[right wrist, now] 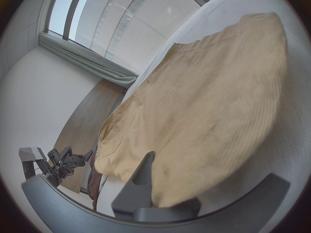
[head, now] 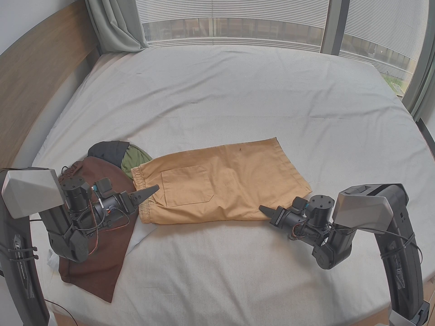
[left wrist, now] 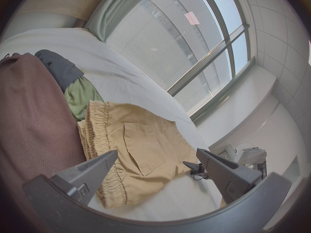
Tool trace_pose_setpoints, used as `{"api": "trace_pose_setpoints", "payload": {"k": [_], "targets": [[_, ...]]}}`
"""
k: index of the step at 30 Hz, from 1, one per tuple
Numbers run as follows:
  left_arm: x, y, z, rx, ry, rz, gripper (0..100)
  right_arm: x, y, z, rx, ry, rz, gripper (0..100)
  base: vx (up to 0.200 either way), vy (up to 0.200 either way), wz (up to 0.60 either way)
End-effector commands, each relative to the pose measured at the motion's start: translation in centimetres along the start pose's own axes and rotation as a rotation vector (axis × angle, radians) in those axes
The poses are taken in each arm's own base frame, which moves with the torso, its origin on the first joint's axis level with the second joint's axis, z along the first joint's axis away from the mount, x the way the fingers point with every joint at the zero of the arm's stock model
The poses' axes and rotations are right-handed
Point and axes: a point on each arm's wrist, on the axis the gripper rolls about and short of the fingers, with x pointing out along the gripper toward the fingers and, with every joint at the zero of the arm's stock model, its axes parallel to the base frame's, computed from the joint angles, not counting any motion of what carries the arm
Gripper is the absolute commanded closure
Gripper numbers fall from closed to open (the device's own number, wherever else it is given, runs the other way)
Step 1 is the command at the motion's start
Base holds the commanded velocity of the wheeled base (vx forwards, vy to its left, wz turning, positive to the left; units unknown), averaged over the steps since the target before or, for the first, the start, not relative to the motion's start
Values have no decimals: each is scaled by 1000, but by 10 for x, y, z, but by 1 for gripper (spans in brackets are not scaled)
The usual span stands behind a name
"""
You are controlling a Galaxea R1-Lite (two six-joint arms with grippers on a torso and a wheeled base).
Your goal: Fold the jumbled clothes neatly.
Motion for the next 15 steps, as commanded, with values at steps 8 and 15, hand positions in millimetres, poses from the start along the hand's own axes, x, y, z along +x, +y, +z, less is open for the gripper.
{"api": "trace_pose_setpoints", "payload": {"k": [8,15], "targets": [[-4,4,-1,31,15,-11,0,-27,15,-2,11,50,-30,100,0,0,0],[-3,2,-4,79,27,-19,0,-46,16,-10,-19,102,-70,100,0,0,0]]}}
